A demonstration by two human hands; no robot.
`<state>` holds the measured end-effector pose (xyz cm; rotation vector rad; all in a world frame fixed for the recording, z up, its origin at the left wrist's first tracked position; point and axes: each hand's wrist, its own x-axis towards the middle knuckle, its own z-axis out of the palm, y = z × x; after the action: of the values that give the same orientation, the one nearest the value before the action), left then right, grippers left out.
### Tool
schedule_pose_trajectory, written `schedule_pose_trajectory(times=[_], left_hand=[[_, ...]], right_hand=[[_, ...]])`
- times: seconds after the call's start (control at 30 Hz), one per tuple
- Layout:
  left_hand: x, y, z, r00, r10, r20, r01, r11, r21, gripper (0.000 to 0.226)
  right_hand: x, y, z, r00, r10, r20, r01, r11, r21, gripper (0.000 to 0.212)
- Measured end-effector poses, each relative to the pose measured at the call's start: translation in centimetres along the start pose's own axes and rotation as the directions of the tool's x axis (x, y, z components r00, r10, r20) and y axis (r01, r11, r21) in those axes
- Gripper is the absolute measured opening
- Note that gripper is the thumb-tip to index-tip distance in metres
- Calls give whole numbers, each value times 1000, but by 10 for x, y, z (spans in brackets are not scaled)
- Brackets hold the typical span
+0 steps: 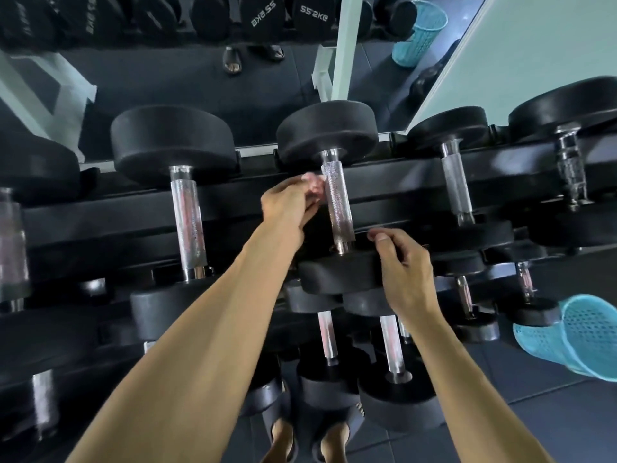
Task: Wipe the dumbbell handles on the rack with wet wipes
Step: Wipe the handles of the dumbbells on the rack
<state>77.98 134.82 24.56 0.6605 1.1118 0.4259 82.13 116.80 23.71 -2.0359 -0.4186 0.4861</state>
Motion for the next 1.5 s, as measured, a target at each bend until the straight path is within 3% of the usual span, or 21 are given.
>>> schedule_pose_trajectory(times=[0.2,0.37,0.47,0.53,0.73,0.8,0.9,0.97,1.13,1.3,1.37,1.5], left_hand=[[30,2,20,996,-64,54,68,995,-68,13],[12,-26,3,976,-119,183,107,991,76,23],[21,-12,9,987,-94,129,115,980,-165,27],[33,8,17,996,-65,64,78,970,-231,26],[-1,-21,-8,972,-122,199,80,975,207,30],[6,-22,-5,979,-102,177,72,983,169,26],[34,-1,18,988,-86,130,97,992,-81,25],[41,1,23,987,-98,124,116,982,-146,21],[31,-17,-2,964,-176,201,125,962,242,20],[22,-14,-6,947,-234,218,193,962,194,19],[22,-9,-3,952,-200,232,149,965,217,20],[41,7,18,980,-117,161,110,993,49,21]], right_hand=[[-1,-2,6,1000,5,-13,-5,1000,-7,27],[0,-2,5,1000,13,-5,-13,1000,-28,44],[0,0,4,1000,7,2,-7,999,-31,40],[-1,1,4,1000,-10,3,10,1000,-26,32],[0,3,6,1000,-11,-22,11,1000,-22,42],[1,5,7,998,-42,-42,41,999,-11,47],[2,10,8,996,-75,-55,76,997,14,50],[3,11,8,996,-78,-53,79,997,19,50],[3,12,8,996,-70,-48,71,997,19,52],[4,15,8,995,-84,-45,85,996,34,52],[5,16,8,994,-95,-46,97,995,36,51],[6,17,9,996,-76,-38,78,996,36,50]])
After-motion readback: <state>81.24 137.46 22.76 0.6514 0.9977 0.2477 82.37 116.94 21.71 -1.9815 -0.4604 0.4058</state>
